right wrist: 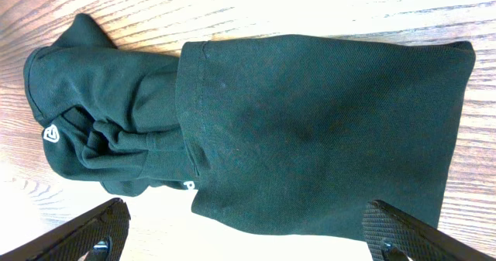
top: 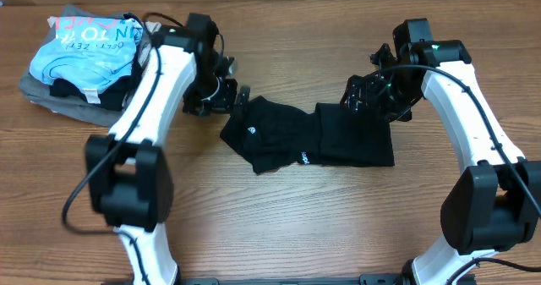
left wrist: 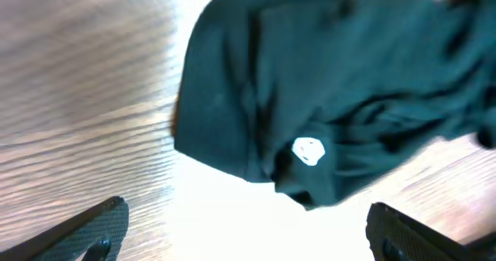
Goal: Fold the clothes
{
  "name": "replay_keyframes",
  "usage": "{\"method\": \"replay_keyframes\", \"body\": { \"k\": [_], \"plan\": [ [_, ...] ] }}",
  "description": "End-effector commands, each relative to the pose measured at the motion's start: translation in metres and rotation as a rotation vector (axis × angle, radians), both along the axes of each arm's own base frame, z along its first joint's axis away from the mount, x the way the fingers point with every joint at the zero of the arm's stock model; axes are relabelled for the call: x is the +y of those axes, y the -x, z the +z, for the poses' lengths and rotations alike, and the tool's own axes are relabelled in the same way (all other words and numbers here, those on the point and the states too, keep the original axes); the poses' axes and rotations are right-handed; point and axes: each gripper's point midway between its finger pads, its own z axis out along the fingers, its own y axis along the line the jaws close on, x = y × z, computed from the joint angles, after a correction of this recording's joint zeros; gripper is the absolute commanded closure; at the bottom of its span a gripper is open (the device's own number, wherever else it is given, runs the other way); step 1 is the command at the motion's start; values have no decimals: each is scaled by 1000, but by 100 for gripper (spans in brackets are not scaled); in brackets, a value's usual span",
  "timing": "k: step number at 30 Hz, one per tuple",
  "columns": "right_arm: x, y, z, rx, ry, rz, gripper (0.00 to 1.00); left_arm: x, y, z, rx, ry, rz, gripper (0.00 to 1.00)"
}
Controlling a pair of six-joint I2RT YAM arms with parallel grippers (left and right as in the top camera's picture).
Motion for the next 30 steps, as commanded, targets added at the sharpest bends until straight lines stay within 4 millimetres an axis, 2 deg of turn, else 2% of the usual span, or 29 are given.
{"method": "replay_keyframes", "body": {
  "k": [1, 7, 10, 13, 19, 25, 28, 30],
  "plan": [
    [-2, -5, 15, -49, 4, 1, 0, 8, 10, 5, -52, -11, 41, 0],
    [-2, -4, 14, -46, 5, 1, 0, 8, 17, -46, -83, 4, 57, 0],
    [-2, -4, 14, -47, 5, 1, 0, 6, 15, -63, -118, 18, 41, 0],
    [-2, -4, 14, -47, 5, 1, 0, -2, 10, -70, -167, 70, -3, 0],
    [-2, -4, 14, -45, 4, -2, 0, -2, 7, -82, -213, 74, -23, 0],
    [-2, -4, 14, -46, 4, -2, 0, -12, 23, -98, -190, 146, -36, 2],
    [-2, -4, 14, -45, 3, -5, 0, -14, 30, -102, -173, 158, -38, 8],
    [-2, -4, 14, -45, 2, -5, 0, -15, 31, -104, -176, 161, -42, 20]
  ]
}}
